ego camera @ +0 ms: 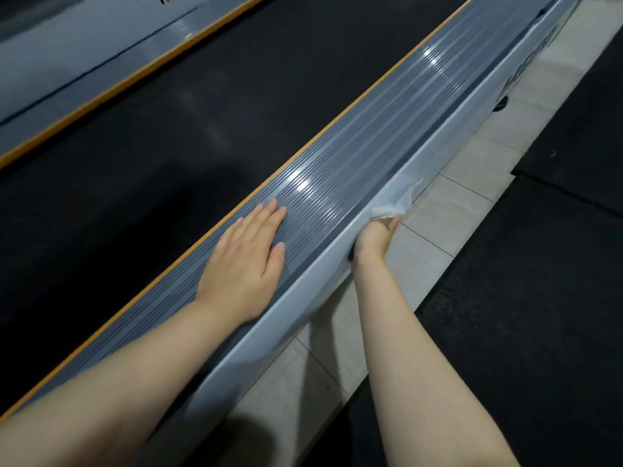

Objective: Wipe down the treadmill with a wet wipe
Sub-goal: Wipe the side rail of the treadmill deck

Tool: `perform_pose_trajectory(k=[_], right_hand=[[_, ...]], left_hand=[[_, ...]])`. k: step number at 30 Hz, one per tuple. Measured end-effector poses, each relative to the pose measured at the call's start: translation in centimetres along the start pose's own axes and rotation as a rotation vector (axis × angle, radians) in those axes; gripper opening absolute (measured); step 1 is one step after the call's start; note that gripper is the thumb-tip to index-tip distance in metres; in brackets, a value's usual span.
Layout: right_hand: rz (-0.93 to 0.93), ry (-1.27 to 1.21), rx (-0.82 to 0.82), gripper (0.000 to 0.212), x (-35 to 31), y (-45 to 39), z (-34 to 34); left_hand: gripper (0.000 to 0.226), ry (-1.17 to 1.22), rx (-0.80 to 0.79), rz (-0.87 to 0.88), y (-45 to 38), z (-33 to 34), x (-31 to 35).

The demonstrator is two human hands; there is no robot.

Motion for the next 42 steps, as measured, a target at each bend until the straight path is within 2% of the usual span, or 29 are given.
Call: perform_pose_trajectory(k=[3,7,10,12,13,14,16,19,21,23,24,25,27,29,31,33,35,37,39,40,42], right_hand=[[0.167,-0.043,-0.097,0.050,1.4,-1.5,-1.3],[0.324,-0.075,0.007,0.040,0.6,-1.1,-0.1],[0.197,0.004,0.008,0.027,1.6,1.3,1.5],[0.042,-0.039,-0.002,0.061,2.9,3.0,1.7],[0.034,-0.035,0.006,0.079,4.3,2.4,1.3],[0.090,-0.101,0.015,0.086,5.7,2.0,0.7],[0.249,-0.175,0.004,0.073,7.8,1.6,0.0],[0.278,-0.177,-0.001,0.063,6.5,5.1,1.6],[0.116,-0.095,0.002,0.064,5.5,7.2,3.6],[-0.144,0.049,0.022,0.081,3.3,9.9,4.9],[-0.251,0.088,0.039,0.082,3.2,9.9,5.1],[-0.256,0.084,0.062,0.076,3.5,9.5,4.9],[-0.010,-0.059,0.081,0.070,6.7,6.9,3.5],[0.223,-0.219,0.001,0.074,10.6,5.3,2.3],[0.330,-0.234,-0.034,0.059,11.7,6.9,1.9],[0.382,-0.187,-0.039,0.045,9.1,10.0,3.1],[0.286,-0.138,-0.039,0.045,6.3,11.2,4.5],[0.047,0.063,0.009,0.068,3.7,12.5,5.9],[-0.128,0.248,0.084,0.073,3.6,13.1,6.6],[-0.119,0.238,0.110,0.073,4.2,13.3,6.8],[0.081,0.130,0.121,0.076,8.5,12.1,5.0]], left_hand=[[0.061,-0.007,-0.006,0.015,0.0,0.0,0.1],[0.061,-0.010,0.000,0.009,-0.1,0.2,-0.2],[0.059,-0.007,0.006,0.012,-0.1,0.2,-0.1],[0.057,-0.004,0.010,0.010,-0.1,0.1,-0.1],[0.055,-0.004,0.010,0.010,-0.1,0.1,-0.2],[0.054,-0.003,0.007,0.009,0.0,0.1,-0.2],[0.055,-0.001,0.009,0.009,0.0,0.2,-0.3],[0.058,0.008,0.013,0.013,-0.2,0.2,-0.4],[0.058,0.020,0.011,0.014,-0.2,0.1,-0.3],[0.058,0.034,0.007,0.012,-0.2,0.1,-0.3],[0.058,0.041,0.006,0.013,-0.2,0.1,-0.3],[0.057,0.044,0.010,0.017,-0.1,0.0,-0.2],[0.053,0.048,0.020,0.025,-0.2,-0.1,-0.3],[0.049,0.061,0.024,0.020,-0.3,-0.1,-0.2],[0.048,0.090,0.025,0.019,-0.4,-0.1,-0.2],[0.047,0.139,0.053,0.021,-0.5,-0.2,-0.6],[0.046,0.218,0.071,0.020,-0.5,-0.4,-0.8],[0.045,0.314,0.089,0.052,0.0,-0.7,-0.3],[0.047,0.375,0.091,0.103,1.9,-0.6,0.0],[0.048,0.373,0.084,0.124,3.7,-0.3,-0.2],[0.052,0.270,0.040,0.121,9.1,1.2,-1.6]])
Point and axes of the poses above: each hand's wrist, its own y-axis away from the middle knuckle, its own z-axis out of the palm, x = y × z, the point moved 4 cm from there along -y, towards the middle knuckle, and after that the axes turned 14 degrees about -x, right-handed, at the moved point
